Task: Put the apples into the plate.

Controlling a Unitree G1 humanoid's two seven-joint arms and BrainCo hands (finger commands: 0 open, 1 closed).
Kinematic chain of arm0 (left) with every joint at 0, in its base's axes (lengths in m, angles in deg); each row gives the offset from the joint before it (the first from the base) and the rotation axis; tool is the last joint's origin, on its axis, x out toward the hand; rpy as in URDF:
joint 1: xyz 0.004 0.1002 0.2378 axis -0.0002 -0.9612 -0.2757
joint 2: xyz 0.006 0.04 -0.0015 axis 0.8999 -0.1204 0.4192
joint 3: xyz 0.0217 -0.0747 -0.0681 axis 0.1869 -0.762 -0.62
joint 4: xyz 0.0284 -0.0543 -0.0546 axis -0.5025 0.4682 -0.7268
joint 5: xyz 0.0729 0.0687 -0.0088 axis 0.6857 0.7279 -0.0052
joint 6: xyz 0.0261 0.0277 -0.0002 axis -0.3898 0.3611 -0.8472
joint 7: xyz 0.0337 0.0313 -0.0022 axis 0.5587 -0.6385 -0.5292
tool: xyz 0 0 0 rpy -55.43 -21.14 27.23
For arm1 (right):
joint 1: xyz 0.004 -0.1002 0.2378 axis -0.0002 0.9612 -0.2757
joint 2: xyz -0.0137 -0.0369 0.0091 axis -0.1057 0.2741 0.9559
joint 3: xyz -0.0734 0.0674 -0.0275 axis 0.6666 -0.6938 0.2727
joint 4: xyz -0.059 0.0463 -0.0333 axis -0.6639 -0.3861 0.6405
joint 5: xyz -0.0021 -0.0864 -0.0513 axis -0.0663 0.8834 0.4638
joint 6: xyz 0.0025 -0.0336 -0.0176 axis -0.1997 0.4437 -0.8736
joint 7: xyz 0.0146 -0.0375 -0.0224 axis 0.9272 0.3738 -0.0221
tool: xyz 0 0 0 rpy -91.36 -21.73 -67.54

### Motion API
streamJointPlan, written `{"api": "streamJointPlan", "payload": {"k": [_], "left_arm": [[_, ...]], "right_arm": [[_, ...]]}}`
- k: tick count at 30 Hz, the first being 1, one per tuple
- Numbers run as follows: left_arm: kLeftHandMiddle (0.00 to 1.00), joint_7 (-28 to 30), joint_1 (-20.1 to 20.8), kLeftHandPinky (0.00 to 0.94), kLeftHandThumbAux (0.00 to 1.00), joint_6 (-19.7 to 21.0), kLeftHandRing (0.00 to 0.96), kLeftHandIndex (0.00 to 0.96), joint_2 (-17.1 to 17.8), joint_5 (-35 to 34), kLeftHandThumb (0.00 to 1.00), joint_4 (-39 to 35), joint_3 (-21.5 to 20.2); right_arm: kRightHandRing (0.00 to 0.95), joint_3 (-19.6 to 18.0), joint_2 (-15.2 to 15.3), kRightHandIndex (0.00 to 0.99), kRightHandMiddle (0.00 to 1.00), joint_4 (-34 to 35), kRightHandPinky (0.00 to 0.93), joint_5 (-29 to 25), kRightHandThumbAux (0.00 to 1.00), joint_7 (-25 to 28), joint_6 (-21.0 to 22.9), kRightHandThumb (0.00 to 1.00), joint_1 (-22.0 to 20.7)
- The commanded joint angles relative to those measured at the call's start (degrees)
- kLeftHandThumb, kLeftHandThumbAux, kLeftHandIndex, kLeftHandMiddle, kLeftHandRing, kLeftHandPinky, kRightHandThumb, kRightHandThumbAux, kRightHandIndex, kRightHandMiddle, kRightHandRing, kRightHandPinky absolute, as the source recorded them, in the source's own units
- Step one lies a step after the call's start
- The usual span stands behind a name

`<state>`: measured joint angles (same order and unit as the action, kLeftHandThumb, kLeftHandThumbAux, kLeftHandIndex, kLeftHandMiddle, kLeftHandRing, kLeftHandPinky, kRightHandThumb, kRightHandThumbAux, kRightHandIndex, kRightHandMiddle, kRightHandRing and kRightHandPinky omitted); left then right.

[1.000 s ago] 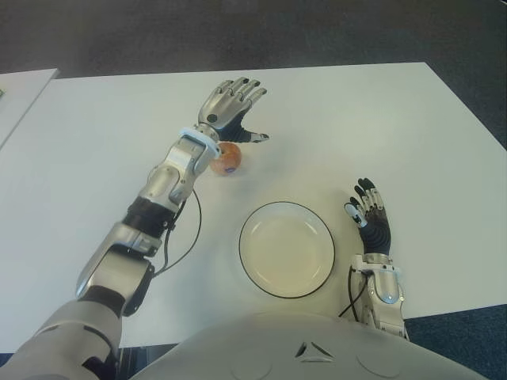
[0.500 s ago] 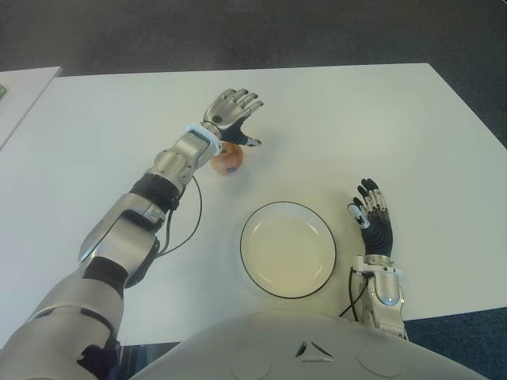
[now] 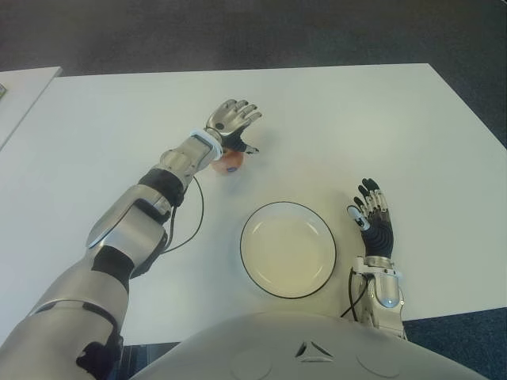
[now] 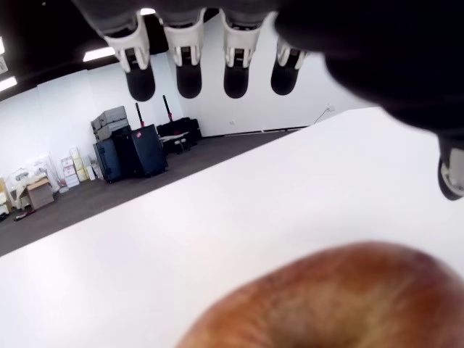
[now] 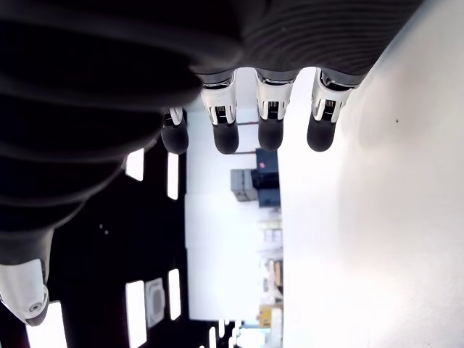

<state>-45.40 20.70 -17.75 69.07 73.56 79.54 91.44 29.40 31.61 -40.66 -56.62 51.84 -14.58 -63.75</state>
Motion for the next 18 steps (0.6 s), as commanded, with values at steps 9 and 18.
{"api": "streamJointPlan", "payload": {"k": [9,18], "left_arm": [[0.000,-0.19,0.46,0.001,0.275,-0.99,0.000,0.001,0.09,-2.10,0.311,3.19,1.58],[0.000,0.66,-0.09,0.008,0.261,-1.06,0.000,0.000,0.38,-3.22,0.292,2.65,1.82]], "right_arm": [[0.000,-0.18,0.13,0.000,0.000,-4.55,0.000,0.16,0.574,0.04,2.05,0.182,2.08],[0.000,-0.24,0.48,0.000,0.000,-6.03,0.000,0.61,0.580,-0.53,2.66,0.173,1.08]]}}
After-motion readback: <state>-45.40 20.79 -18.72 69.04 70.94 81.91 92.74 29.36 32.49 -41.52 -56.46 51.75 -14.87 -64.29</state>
